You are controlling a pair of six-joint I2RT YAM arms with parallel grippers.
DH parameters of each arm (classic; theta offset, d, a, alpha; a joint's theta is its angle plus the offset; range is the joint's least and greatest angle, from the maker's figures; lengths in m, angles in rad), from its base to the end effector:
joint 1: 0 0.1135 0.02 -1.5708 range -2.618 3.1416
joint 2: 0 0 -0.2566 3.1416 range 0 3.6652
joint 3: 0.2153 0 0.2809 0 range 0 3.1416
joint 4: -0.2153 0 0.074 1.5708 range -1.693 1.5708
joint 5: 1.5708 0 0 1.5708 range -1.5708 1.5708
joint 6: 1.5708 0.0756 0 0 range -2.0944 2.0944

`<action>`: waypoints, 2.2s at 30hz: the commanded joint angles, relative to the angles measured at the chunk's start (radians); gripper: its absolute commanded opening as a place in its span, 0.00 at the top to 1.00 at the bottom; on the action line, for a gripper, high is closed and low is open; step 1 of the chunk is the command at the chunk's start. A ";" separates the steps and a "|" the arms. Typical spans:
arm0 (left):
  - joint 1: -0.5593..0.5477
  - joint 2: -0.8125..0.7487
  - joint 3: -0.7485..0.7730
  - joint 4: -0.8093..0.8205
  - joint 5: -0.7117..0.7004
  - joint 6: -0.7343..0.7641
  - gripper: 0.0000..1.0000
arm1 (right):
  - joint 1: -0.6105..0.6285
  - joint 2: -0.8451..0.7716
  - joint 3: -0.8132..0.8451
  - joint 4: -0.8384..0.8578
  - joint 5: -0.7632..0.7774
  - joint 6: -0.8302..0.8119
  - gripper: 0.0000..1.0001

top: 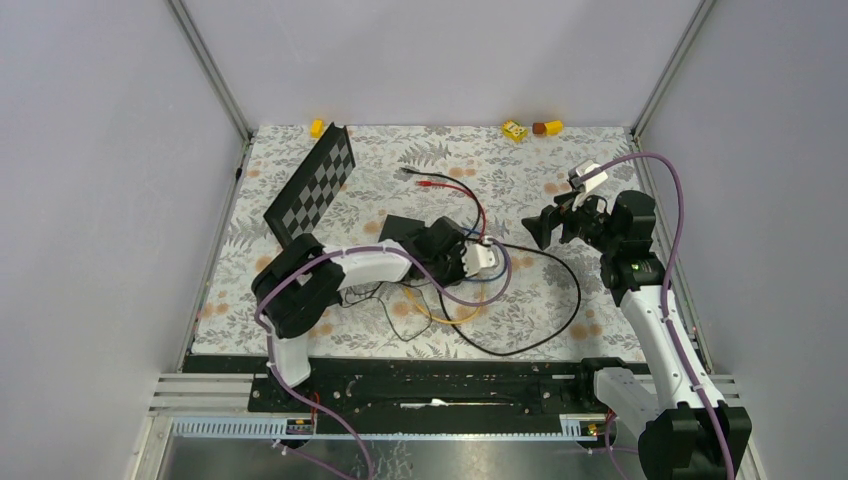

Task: Pull the plug from the switch port
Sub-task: Move the switch port to the center of the board.

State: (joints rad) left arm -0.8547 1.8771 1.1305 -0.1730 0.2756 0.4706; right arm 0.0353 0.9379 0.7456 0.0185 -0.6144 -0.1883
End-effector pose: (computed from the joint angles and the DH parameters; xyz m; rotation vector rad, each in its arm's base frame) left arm 0.2658 -0.3368 0.0991 1.6358 1.9053 -0.5031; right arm 0.2811 0.0535 0.3034 -0.6293 1.6123 0.4217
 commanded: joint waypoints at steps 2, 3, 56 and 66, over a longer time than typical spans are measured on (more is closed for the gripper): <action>-0.051 -0.091 -0.079 0.060 0.002 0.016 0.67 | -0.001 0.005 -0.009 0.061 0.002 -0.006 0.00; -0.055 -0.100 -0.089 0.070 -0.003 0.012 0.60 | -0.001 0.004 -0.012 0.067 0.009 -0.003 0.00; 0.561 -0.425 -0.356 0.246 0.072 -0.446 0.02 | 0.480 1.147 0.777 -0.249 0.365 -0.046 0.35; 0.560 -0.440 -0.356 0.250 0.087 -0.441 0.03 | 0.480 1.209 0.839 -0.269 0.498 -0.064 0.47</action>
State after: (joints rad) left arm -0.2996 1.4509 0.7746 0.0231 0.3344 0.0326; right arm 0.5079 2.1124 1.5204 -0.2295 -0.2165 -0.2333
